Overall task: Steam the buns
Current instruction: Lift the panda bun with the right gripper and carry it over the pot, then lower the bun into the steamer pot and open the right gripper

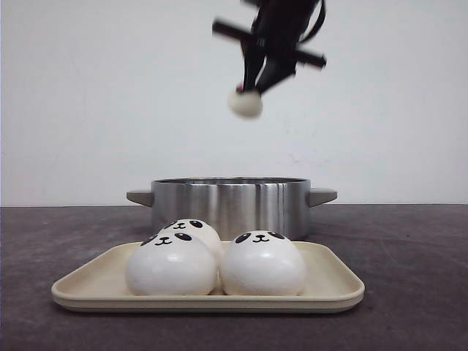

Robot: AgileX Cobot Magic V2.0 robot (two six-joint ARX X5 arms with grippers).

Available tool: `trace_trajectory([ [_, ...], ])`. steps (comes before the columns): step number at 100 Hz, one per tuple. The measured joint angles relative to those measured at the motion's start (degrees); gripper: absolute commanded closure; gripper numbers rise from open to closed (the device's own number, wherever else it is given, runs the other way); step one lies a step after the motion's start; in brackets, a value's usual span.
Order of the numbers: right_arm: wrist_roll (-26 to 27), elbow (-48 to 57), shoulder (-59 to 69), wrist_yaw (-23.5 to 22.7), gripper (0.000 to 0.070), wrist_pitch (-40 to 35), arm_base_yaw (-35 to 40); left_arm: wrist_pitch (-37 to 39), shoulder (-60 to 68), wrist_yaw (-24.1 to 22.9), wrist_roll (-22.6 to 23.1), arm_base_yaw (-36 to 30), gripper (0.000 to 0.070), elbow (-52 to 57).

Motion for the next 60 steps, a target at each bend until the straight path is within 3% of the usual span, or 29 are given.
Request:
trace_trajectory([
  [20, -0.11, 0.00, 8.02, 0.26, 0.0695, 0.37, -0.42, -0.28, 0.00, 0.00, 0.00, 0.00, 0.0143, 0.00],
  [38, -0.20, -0.04, 12.37, 4.28, 0.0695, 0.33, -0.39, -2.45, 0.00, 0.00, -0.02, 0.00, 0.0143, 0.00],
  [54, -0.31, -0.07, 12.98, 4.79, 0.0692, 0.63, -0.46, -4.07, 0.00, -0.07, 0.20, 0.00, 0.0143, 0.00],
  [60, -0.33, -0.07, 12.98, 5.49, 0.0636, 1.20, -0.46, -4.35, 0.00, -0.15, 0.55, 0.00, 0.0143, 0.00],
])
